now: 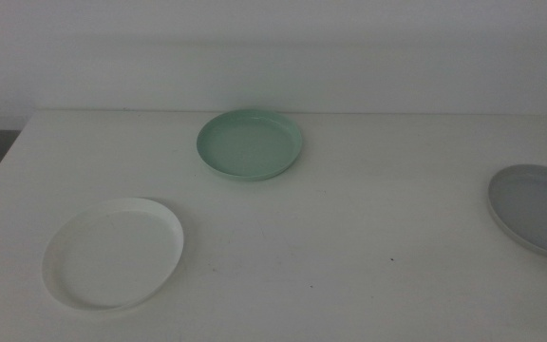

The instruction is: Stack the three bowls on top of each other.

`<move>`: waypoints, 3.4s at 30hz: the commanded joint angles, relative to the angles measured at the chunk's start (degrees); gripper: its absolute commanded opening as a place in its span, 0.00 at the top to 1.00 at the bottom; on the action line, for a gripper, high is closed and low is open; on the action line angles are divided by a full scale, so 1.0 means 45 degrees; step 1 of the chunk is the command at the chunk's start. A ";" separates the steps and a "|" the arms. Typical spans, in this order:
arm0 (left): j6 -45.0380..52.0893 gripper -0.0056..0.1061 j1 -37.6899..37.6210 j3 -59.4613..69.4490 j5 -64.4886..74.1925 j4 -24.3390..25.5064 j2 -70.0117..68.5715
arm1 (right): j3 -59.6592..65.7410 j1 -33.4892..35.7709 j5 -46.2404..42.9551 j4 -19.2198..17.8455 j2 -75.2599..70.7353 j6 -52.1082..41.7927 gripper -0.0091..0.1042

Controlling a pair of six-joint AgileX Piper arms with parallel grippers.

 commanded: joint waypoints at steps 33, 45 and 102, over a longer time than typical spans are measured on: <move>0.2720 0.11 0.0192 0.5784 -0.5695 -0.1056 0.5438 | 0.0053 0.0034 -0.0116 -0.0079 -0.0047 -0.0033 0.10; 0.2923 0.25 0.0069 0.5784 -0.6053 -0.1301 0.6024 | 0.0053 0.0034 -0.0116 -0.0079 -0.0047 -0.0033 0.10; -0.2776 0.97 -0.7555 -0.1952 -0.2555 -0.1883 0.8741 | 0.0053 0.0034 -0.0116 -0.0079 -0.0047 -0.0033 0.10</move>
